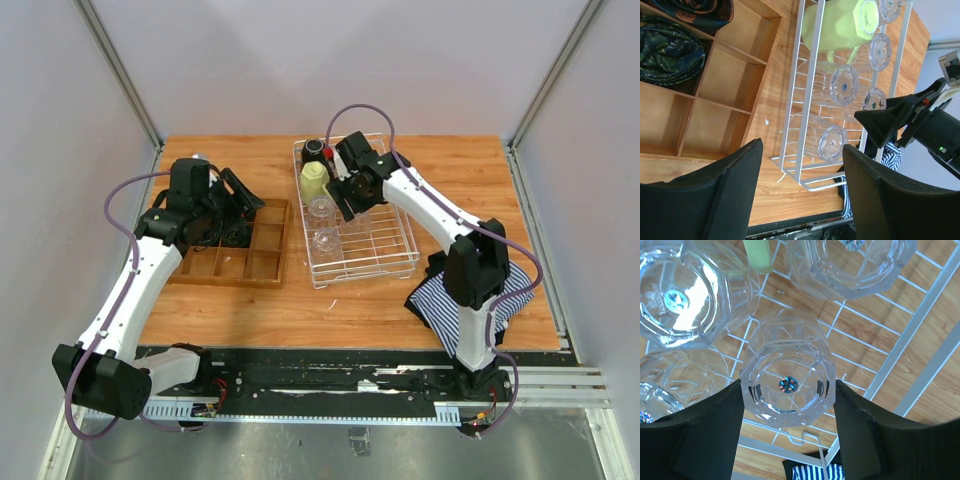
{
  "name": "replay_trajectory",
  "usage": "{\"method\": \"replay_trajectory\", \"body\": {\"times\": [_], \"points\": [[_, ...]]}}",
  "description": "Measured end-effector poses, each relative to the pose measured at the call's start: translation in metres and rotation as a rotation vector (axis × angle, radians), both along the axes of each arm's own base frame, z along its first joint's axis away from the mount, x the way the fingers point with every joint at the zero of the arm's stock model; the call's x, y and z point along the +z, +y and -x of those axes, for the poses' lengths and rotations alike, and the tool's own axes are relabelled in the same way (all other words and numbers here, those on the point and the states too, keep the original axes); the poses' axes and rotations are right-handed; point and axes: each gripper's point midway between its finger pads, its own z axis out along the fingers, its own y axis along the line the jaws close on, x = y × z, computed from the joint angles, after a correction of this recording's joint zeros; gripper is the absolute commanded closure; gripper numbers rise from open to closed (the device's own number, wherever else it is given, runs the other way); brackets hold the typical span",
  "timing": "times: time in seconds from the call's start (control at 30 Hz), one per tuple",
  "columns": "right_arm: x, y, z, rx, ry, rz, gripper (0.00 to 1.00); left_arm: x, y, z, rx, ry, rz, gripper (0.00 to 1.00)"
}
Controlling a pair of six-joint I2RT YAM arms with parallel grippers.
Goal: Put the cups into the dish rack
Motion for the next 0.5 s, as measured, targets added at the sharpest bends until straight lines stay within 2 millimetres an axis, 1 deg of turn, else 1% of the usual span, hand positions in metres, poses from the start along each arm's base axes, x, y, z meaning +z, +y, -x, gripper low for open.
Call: {"method": "replay_trajectory", "body": {"times": [0.07,0.1,0.17,0.2,0.3,0.43,0.5], "points": [[-0.0002,0.0024,-0.0022,0.001,-0.003,0.0,0.72,-0.0004,0.0008,0.0001,0.002,0.002,-0.001,0.31],[-0.0005,0.0041,-0.0041,0.002,-0.007,0.0,0.66,-0.0006,0.0013,0.0003,0.002,0.003,-0.003,0.31],[-0.0032,0.0067,-0.0071,0.004,-0.01,0.002,0.47,-0.0014,0.0018,0.0008,0.004,0.006,-0.005,0.31],[-0.0057,0.0079,-0.007,0.007,-0.007,0.005,0.41,-0.0017,0.0021,0.0011,0.004,0.008,-0.006,0.3],[-0.008,0.0091,-0.0075,0.011,-0.01,0.014,0.31,-0.0028,0.0027,0.0023,0.005,0.014,-0.009,0.31],[-0.0076,0.0093,-0.0075,0.018,-0.016,0.023,0.21,-0.0027,0.0036,0.0035,0.006,0.012,-0.013,0.3],[-0.0074,0.0094,-0.0078,0.021,-0.018,0.024,0.14,-0.0028,0.0042,0.004,0.008,0.011,-0.014,0.3]]}}
